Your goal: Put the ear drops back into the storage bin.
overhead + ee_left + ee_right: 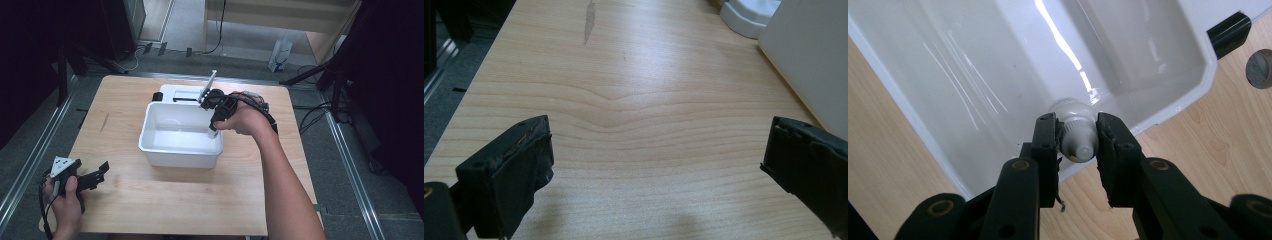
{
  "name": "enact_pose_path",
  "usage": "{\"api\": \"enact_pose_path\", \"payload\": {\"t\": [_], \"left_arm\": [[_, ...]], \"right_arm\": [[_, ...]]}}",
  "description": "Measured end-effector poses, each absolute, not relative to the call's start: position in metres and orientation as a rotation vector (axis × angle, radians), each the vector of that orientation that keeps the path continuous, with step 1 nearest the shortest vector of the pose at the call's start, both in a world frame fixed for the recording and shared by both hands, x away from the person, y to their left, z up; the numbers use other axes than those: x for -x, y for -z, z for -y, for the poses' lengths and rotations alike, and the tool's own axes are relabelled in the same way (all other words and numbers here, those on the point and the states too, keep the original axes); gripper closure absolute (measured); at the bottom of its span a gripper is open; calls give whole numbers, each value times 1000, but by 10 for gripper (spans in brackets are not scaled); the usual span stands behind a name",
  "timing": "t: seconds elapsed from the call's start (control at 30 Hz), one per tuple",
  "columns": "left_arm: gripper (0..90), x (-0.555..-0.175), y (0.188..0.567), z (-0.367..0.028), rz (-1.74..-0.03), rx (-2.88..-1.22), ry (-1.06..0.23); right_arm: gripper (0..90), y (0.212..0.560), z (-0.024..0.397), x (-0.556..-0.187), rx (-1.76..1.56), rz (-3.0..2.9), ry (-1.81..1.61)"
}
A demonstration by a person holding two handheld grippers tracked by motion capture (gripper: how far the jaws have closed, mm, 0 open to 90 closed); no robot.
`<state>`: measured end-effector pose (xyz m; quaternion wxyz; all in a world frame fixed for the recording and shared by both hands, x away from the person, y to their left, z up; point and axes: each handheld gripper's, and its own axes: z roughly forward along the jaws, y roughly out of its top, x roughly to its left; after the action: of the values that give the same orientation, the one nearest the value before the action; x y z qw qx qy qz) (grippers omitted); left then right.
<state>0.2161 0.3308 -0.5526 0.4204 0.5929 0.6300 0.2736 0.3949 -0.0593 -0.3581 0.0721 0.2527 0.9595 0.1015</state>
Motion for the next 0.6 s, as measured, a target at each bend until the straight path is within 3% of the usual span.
{"api": "enact_pose_path", "payload": {"t": [0.6], "left_arm": [[6, -217, 553, -331, -1580, -1488, -682]], "right_arm": [[718, 390, 54, -390, -462, -2900, -198]]}}
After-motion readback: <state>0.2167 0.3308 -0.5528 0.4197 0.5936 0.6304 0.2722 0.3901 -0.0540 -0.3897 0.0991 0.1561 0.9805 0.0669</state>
